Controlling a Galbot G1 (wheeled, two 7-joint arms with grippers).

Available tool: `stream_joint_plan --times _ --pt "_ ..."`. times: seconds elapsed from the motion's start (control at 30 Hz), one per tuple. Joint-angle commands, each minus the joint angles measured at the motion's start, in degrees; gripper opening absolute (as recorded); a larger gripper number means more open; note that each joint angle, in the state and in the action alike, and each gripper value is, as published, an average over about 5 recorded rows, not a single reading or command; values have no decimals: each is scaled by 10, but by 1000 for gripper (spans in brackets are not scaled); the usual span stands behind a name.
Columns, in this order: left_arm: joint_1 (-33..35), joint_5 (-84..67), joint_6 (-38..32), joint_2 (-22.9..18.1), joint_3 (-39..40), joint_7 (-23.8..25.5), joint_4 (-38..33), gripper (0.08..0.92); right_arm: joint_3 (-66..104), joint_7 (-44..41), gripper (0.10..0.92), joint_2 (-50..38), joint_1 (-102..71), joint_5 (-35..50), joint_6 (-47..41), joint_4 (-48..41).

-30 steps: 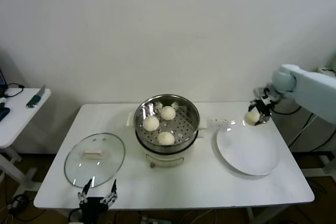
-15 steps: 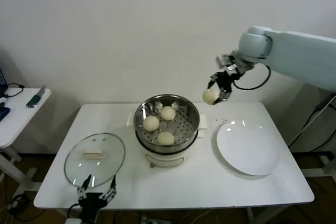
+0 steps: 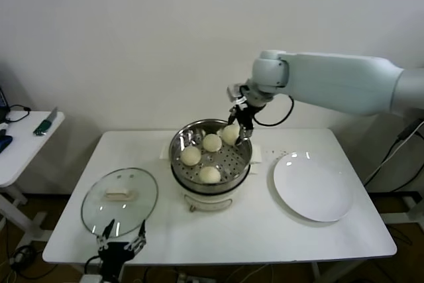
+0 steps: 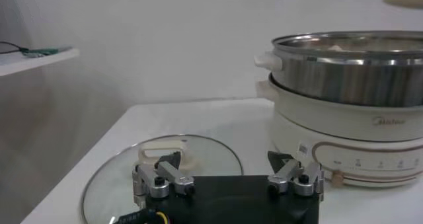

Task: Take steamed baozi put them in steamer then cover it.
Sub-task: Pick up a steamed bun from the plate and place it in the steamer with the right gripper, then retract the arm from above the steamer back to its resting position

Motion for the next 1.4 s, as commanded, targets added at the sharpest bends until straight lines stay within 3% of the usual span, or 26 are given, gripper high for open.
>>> stream_joint_plan --times 0.03,0.83,1.1,1.4 --pt "-1 -1 0 1 0 0 4 823 8 17 696 46 -78 -35 -17 -27" --pt "-5 -2 -1 0 -2 0 8 823 9 22 696 43 -115 -84 -11 -52" --pt "-5 -6 3 2 -2 1 5 823 24 20 813 31 -96 -61 -1 -44" --pt "-1 -7 4 6 -3 1 -3 823 127 56 823 -69 -73 50 -14 -8"
